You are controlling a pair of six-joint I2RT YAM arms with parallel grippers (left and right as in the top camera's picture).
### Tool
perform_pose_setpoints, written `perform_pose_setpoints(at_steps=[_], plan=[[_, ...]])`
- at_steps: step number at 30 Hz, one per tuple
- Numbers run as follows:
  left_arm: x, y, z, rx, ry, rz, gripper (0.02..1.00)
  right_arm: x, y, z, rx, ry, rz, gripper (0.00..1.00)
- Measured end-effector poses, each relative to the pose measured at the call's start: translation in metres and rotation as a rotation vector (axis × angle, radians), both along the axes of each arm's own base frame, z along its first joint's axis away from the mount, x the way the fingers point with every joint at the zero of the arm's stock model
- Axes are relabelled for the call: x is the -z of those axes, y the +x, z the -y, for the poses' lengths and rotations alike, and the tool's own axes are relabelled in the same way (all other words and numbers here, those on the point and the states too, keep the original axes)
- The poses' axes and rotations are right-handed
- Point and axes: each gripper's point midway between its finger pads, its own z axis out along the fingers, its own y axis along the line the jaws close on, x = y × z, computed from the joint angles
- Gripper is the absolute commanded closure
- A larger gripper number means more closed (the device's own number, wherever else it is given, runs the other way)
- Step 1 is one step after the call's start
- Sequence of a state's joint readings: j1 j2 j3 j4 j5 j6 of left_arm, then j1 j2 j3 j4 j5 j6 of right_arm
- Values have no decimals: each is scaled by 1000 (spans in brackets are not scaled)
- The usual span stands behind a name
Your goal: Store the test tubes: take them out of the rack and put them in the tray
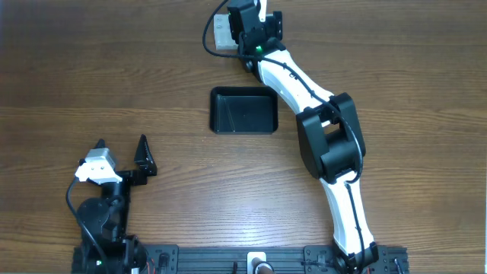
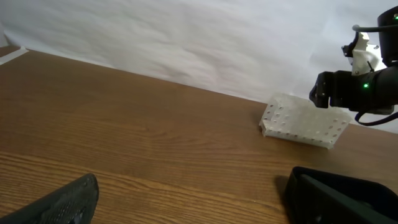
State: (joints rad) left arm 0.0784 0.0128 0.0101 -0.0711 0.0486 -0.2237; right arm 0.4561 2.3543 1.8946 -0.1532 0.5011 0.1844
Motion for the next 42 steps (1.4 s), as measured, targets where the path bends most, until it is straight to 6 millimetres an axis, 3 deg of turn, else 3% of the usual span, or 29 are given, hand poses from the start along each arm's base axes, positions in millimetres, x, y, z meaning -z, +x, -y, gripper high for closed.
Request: perform_pose_setpoints(at_steps=[10,22,32,42], plan=[[0,0,0,0,0,0,23,4,1,2,13,13,-4,154],[0,0,0,0,0,0,20,7,1,3,21,15,-7,647],[0,0,0,0,0,0,20,14,-2,5,26,-3,-29,879],[0,0,0,0,0,0,23,12,-1,6,28,-5,-25,982]])
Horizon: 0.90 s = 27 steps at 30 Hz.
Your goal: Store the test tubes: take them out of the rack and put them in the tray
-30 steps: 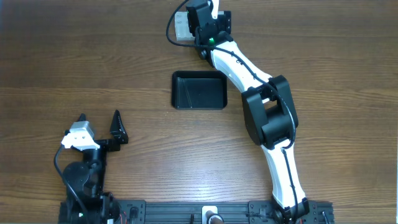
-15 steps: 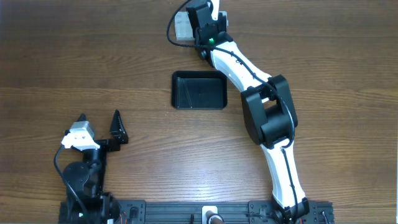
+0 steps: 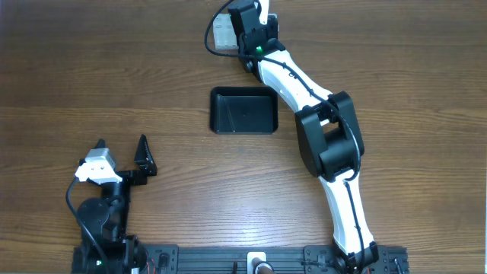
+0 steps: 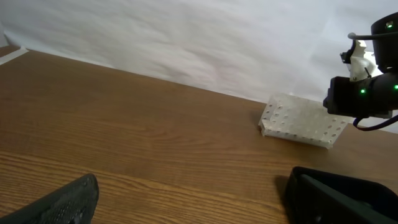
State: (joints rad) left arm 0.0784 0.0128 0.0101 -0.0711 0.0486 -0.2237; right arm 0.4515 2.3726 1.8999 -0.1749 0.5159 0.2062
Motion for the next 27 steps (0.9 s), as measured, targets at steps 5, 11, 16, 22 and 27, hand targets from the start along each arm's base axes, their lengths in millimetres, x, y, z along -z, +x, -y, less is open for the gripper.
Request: perform_pose_setpoints(at_steps=[5,11,16,22,27], plan=[[0,0,0,0,0,0,23,0,0,0,0,0,0,985],[0,0,0,0,0,0,20,0,0,0,-1,-2,-1,989],[0,0,0,0,0,0,20,0,-2,0,-7,-13,-12,989],[0,0,0,0,0,0,20,-25,-5,0,-16,-13,9,991],[0,0,0,0,0,0,20,-80,-9,0,-19,24,91,989]])
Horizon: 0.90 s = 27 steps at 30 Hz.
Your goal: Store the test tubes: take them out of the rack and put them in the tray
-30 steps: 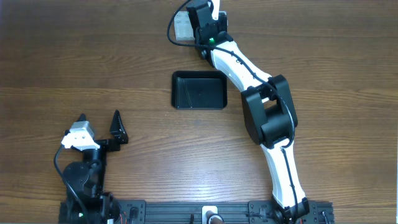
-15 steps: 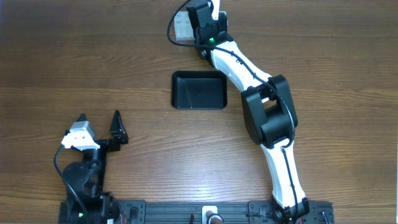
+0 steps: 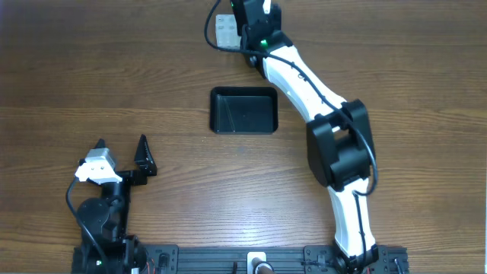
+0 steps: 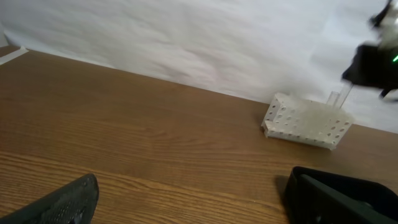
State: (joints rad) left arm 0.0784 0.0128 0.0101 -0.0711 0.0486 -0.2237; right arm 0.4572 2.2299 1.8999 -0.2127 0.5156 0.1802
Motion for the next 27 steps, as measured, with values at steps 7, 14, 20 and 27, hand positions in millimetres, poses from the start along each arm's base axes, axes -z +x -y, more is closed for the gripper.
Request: perform_pose_setpoints(at_steps=[7,14,20,27], plan=[[0,0,0,0,0,0,20,-53,-19,-3,-18,20,40,989],[0,0,0,0,0,0,25,-49,-73,-8,-34,23,-142,989],[0,0,0,0,0,0,23,-15,-131,-7,-19,139,-428,989],[0,0,0,0,0,0,20,15,-177,-8,22,216,-668,991]])
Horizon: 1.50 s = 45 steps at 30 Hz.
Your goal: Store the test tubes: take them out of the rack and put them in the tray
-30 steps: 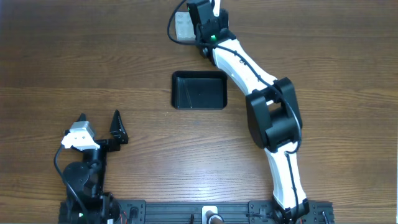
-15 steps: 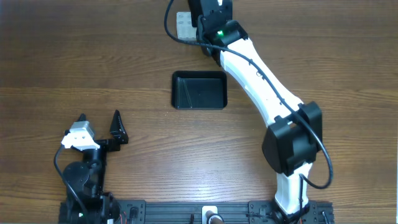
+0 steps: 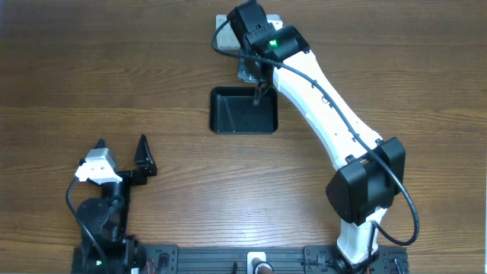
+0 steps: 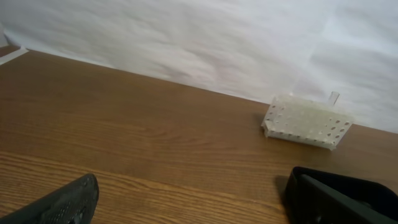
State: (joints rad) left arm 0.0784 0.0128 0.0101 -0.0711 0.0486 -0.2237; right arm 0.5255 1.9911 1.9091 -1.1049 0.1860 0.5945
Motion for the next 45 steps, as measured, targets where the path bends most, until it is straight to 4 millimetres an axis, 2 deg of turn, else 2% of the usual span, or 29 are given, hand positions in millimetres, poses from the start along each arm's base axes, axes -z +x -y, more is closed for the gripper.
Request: perform_pose_setpoints(at_steps=[3,13,27,45], plan=[[0,0,0,0,0,0,18,10,-6,-4,1,20,-49,991],[0,0,0,0,0,0,20,67,-23,-13,-4,18,-246,991],[0,0,0,0,0,0,20,75,-21,-8,7,-13,-249,991],[0,0,0,0,0,0,20,124,-12,-9,18,-52,-299,989]])
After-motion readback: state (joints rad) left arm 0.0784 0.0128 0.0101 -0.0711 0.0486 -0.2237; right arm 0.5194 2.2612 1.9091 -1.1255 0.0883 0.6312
